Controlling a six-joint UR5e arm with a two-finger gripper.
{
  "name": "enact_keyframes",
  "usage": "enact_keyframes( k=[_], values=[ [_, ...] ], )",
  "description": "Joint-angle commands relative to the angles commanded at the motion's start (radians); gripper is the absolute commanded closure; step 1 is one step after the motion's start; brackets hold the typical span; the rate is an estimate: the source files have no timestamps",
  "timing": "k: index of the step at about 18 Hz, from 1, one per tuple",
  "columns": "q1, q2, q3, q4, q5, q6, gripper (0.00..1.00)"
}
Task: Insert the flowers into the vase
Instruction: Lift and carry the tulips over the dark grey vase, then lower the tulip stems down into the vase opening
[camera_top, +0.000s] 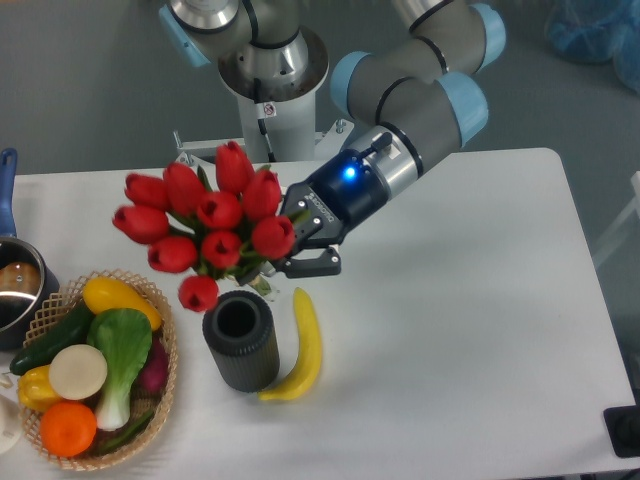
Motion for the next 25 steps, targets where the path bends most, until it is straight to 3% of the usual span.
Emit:
enact_keyframes(
  k=[3,5,12,25],
  values=[
    [0.006,0.005,-0.084,0.002,-0.072,0.070,0.91],
    [0.014,0.000,-0.106,0.000,-0.115,0.141,0.91],
    [0.014,-0.012,-0.101,0.000,-0.123,0.163,0.91],
    [-0.002,-0.101,-0.072,-0.002,-0.117,0.195,0.91]
  ],
)
